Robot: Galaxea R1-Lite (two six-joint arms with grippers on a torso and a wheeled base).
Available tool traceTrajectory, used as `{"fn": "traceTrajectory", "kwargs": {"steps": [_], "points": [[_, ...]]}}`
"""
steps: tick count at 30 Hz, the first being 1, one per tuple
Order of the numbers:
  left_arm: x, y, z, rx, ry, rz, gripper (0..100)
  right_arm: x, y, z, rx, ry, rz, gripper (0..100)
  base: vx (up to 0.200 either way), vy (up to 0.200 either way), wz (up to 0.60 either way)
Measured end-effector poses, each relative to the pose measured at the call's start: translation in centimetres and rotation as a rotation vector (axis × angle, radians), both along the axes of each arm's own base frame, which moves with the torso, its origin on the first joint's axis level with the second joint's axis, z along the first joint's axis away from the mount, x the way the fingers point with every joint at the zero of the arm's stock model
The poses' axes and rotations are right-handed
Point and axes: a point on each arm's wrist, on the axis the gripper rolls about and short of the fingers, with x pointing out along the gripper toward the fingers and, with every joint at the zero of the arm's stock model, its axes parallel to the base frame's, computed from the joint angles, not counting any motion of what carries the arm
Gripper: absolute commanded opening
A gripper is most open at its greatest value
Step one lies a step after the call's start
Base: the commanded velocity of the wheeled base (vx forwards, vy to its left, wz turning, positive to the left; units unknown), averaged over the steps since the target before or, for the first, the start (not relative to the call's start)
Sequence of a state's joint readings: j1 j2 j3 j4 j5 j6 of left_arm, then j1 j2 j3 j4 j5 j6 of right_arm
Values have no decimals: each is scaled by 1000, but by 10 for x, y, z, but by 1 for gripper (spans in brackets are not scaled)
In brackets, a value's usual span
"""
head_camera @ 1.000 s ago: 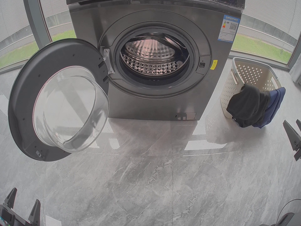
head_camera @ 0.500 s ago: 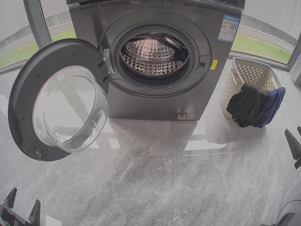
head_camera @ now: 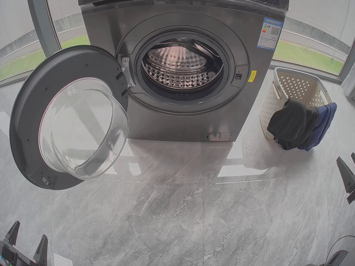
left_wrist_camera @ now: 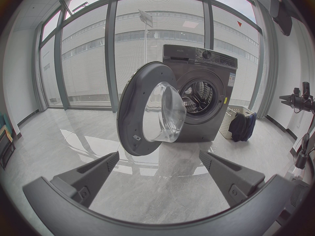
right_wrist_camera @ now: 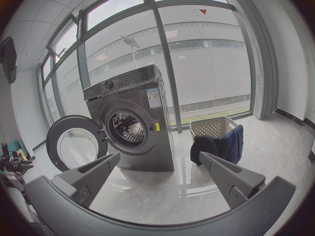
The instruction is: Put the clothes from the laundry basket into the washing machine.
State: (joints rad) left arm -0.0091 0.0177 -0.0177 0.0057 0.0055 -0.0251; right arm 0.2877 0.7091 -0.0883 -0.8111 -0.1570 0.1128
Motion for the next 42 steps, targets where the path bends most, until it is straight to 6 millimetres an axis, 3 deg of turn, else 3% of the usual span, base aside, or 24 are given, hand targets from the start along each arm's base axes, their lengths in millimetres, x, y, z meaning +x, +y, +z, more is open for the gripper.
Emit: {"fn": "traceTrajectory", "kwargs": {"steps": [13,28,31,42], "points": [[0,0,0,2,0,0,100,-17,-7,-27,-25,83,-31,100,0,0,0],[0,0,0,2,1,-3,100,-67,-13,-79,-85,207,-82,100,0,0,0],[0,0,0,1,0,-3,100,-74,-13,-89,-105,217,-97,100,0,-200,0],[0,0,0,1,0,-1,100,-80,-13,-93,-164,179,-130,100,0,-200,0]]}}
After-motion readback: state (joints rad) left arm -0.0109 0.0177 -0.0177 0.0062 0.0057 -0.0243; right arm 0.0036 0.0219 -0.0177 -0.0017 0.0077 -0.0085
